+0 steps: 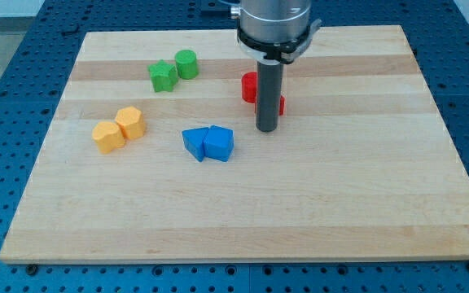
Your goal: Push the red star right and up a bit
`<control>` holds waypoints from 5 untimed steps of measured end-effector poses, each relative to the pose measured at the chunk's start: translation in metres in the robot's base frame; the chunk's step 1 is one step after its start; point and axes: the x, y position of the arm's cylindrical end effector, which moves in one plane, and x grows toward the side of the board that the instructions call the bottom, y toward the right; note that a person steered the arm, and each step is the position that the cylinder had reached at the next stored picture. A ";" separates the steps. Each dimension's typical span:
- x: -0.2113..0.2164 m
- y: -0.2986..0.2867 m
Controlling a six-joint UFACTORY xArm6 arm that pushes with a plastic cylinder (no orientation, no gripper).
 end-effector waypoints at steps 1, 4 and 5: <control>-0.006 -0.002; -0.016 -0.002; 0.017 0.030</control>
